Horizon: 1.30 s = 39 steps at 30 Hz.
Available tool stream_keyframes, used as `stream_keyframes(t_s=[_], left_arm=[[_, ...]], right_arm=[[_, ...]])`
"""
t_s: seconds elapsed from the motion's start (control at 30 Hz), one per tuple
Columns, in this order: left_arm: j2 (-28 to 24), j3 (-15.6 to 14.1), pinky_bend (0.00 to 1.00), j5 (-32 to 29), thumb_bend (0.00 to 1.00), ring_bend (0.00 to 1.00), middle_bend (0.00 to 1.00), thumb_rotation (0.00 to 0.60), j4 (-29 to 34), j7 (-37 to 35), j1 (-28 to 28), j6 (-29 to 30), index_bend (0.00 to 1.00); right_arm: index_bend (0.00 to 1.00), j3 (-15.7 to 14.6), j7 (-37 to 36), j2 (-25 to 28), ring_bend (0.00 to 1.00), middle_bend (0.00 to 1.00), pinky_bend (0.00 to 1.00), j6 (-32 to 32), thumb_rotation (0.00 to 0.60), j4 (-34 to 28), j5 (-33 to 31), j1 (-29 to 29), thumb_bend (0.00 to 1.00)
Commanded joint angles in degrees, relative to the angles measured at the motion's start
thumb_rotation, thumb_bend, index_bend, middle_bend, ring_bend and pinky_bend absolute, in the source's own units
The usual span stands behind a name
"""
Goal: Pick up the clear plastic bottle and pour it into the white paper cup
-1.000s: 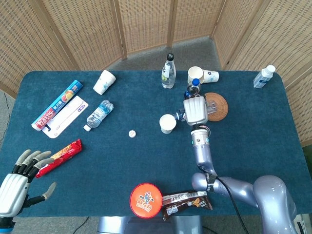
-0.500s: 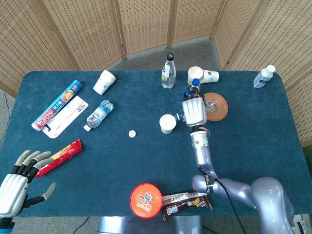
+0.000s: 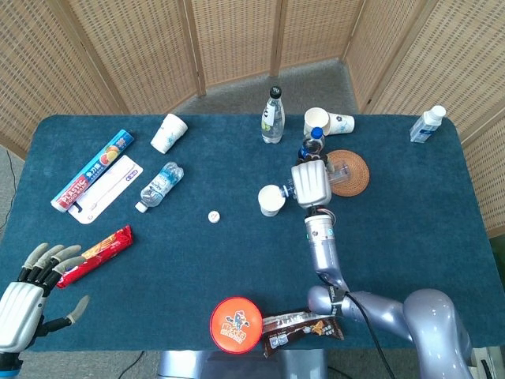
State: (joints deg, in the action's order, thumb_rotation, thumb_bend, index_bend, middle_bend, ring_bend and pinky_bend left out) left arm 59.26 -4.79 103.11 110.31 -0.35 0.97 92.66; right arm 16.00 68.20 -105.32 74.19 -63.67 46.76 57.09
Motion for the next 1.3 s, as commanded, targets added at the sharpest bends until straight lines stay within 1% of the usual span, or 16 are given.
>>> stream_keyframes(t_s=[0.03,0.3,0.4,0.7,0.93,1.1,1.2,1.3], left_arm=[[0.0,0.0,0.05,0.0,0.38,0.14,0.20,0.490,0.0,0.0,0.0,0.0,0.23],[0.0,0.0,0.05,0.0,0.38,0.14,0.19,0.492,0.2,0.3,0.0,-0.1,0.23],[-0.1,0.0,0.05,0.0,0.38,0.14,0.20,0.488,0.4,0.5,-0.1,-0.2,0.22],[0.0,0.1,0.05,0.0,0.38,0.14,0.19,0.496,0.6,0.7,-0.3,-0.5,0.22],[-0.2,0.3,0.05,0.0,0.38,0.14,0.19,0.492,1.1,1.0,-0.5,-0.7,0.22],[-0.3,0.3,0.05,0.0,0.38,0.14,0.19,0.494,1.4,1.4,-0.6,-0.9,0.22],[-0.4,0.2,0.05,0.0,0.38,0.14,0.19,0.493,1.7,1.7,-0.6,-1.0,0.22],[-0.4,0.3,0.05,0.0,0.38,0.14,0.19,0.493,2.0,2.0,-0.6,-1.1,0.22]], right_arm=[[0.64,0.5,0.0,-0.1,0.65,0.63,0.55,-0.3,0.600,-0.3,-0.4,-0.3,0.14],[0.65,3.7,-2.3,1.0,0.65,0.63,0.55,-2.2,0.600,-4.3,-3.4,-1.3,0.14],[0.65,5.7,-4.1,2.1,0.65,0.63,0.55,-3.1,0.600,-7.1,-5.9,-1.9,0.14],[0.65,9.0,-8.6,5.4,0.65,0.63,0.55,-4.4,0.600,-12.9,-10.6,-3.6,0.14],[0.65,13.3,-16.9,9.9,0.65,0.63,0.55,-6.3,0.600,-18.9,-15.3,-6.3,0.14],[0.65,15.4,-23.7,13.8,0.64,0.63,0.55,-7.6,0.600,-22.2,-16.8,-9.0,0.14],[0.65,16.8,-28.6,16.5,0.64,0.63,0.54,-9.4,0.600,-24.2,-18.4,-11.0,0.14],[0.65,17.5,-33.2,19.0,0.63,0.63,0.54,-11.3,0.600,-25.5,-19.4,-13.0,0.14]])
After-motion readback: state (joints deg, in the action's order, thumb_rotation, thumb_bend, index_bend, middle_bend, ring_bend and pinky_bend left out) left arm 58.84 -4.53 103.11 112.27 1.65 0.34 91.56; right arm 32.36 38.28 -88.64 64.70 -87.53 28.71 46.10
